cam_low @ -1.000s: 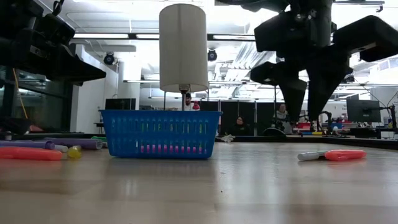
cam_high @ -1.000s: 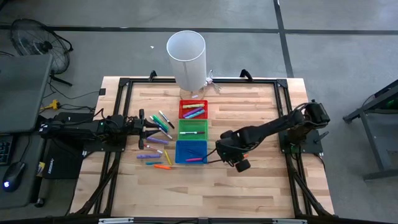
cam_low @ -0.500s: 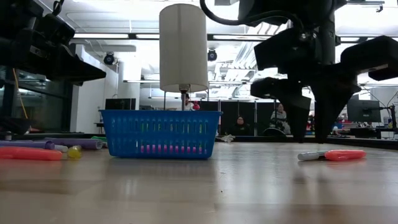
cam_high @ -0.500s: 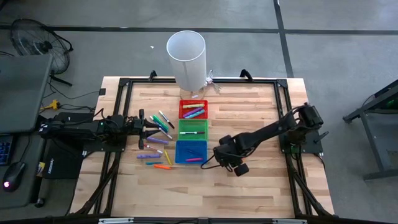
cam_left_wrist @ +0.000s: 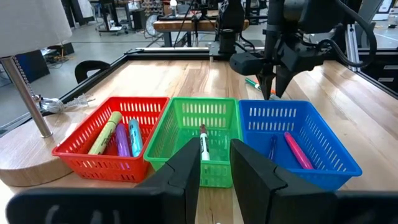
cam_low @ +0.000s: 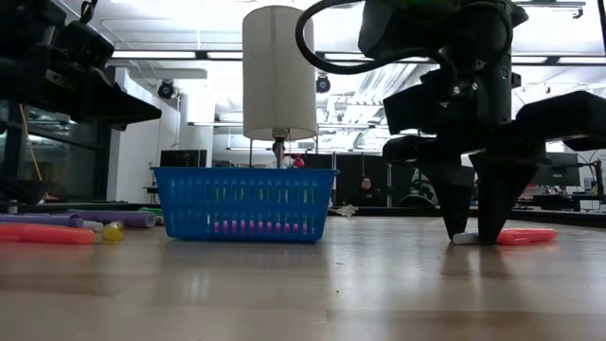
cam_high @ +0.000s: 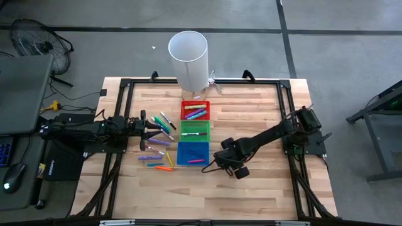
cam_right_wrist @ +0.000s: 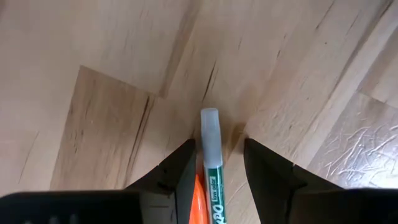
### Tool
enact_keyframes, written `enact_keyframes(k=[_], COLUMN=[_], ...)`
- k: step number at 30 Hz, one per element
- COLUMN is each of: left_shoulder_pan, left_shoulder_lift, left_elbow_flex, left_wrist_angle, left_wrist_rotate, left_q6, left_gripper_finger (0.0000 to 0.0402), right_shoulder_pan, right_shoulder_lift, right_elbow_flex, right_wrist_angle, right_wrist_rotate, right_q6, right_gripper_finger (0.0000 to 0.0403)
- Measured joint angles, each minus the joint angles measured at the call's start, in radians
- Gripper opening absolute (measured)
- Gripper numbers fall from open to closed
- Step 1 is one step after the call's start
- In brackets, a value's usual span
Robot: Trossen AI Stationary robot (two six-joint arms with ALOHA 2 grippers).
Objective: Pick & Place Markers
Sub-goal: Put the white and green marker pen into the green bin
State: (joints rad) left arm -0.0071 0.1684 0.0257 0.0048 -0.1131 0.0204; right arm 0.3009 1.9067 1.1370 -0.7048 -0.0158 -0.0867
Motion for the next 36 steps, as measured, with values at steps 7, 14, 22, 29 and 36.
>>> enact_keyframes(k=[7,14,22,29,36], left_shoulder_pan=[0.0,0.0,0.0,0.0,0.0], left_shoulder_lift=[0.0,0.0,0.0,0.0,0.0], left_elbow_flex=[0.0,0.0,0.0,0.0,0.0], left_wrist_angle=[0.0,0.0,0.0,0.0,0.0], left_wrist_rotate=[0.0,0.0,0.0,0.0,0.0], left_q6=[0.0,0.0,0.0,0.0,0.0], left_gripper_finger=[0.0085,0.0085,0.0085,0.0085,0.0085], right_shoulder_pan=[0.016,0.021,0.021,0.019,-0.002], right_shoulder_lift=[0.02,0.021,0.021,0.021,-0.003], right_elbow_flex=[-0.001,-0.002,-0.003,-0.003,-0.008], right_wrist_angle=[-0.003,-0.004,-0.003,-0.003,-0.014], right_wrist_rotate=[0.006,-0.002,-0.002,0.006,0.006], right_q6=[0.019,0.03,0.048,0.056,0.053], right_gripper_finger=[0.0118,0.0056,0.0016,0.0015,0.0015])
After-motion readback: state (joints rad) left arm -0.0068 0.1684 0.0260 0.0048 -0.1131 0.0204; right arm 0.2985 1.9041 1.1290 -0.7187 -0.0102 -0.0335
